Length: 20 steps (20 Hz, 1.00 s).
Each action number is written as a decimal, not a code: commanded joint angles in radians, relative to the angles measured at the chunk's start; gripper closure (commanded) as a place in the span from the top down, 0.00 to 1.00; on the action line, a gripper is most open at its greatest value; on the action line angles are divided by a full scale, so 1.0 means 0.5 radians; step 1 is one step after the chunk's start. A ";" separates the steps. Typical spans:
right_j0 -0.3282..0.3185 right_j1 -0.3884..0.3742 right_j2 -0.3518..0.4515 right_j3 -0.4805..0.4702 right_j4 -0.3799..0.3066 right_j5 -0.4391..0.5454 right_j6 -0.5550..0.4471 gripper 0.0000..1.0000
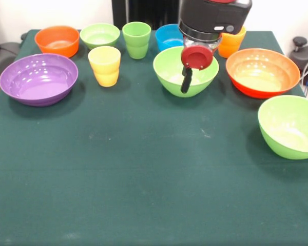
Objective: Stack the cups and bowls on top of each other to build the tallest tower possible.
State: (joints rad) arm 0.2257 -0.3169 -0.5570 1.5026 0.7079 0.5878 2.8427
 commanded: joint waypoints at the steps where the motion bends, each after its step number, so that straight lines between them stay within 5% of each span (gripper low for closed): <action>1: -0.033 0.020 0.238 0.111 0.051 -0.084 0.347 1.00; 14: -0.015 0.047 0.183 0.094 -0.032 -0.072 0.294 1.00; 20: -0.054 0.046 0.311 0.185 0.032 -0.209 0.265 1.00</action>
State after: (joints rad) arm 0.2244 -0.3339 -0.5556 1.5274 0.7075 0.5623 2.8427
